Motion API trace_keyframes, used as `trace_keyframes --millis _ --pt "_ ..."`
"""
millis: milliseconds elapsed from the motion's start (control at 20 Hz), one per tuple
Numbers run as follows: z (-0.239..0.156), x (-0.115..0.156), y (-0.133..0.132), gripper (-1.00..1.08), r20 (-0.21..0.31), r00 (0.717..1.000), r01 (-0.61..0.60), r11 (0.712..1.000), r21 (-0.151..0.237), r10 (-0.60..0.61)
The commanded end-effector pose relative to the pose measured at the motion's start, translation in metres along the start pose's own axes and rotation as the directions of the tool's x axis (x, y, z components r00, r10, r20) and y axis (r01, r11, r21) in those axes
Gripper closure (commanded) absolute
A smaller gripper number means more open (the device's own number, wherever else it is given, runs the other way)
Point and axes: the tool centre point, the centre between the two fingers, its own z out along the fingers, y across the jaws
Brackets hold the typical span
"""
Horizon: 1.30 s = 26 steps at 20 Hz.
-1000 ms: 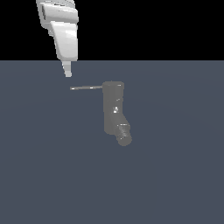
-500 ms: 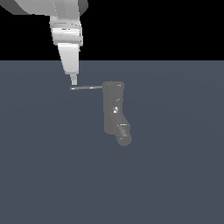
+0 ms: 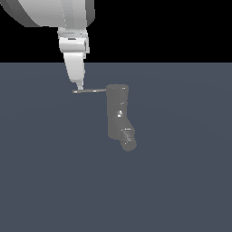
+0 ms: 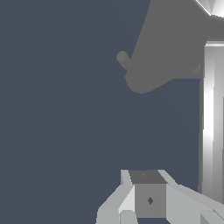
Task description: Turn on the faucet by rotating a designated handle.
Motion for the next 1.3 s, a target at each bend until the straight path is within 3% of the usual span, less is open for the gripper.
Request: trace_keyframes --millis 0,200,1250 --pt "0.001 0.000 -0.001 1.08 0.000 1.000 -0.005 1.000 0.001 0.005" --pt "0.000 0.001 -0.001 1.08 0.000 1.000 -0.005 1.000 0.001 0.005" --pt "0.001 0.002 0.061 1.08 0.000 1.000 -0.005 1.000 0.001 0.005"
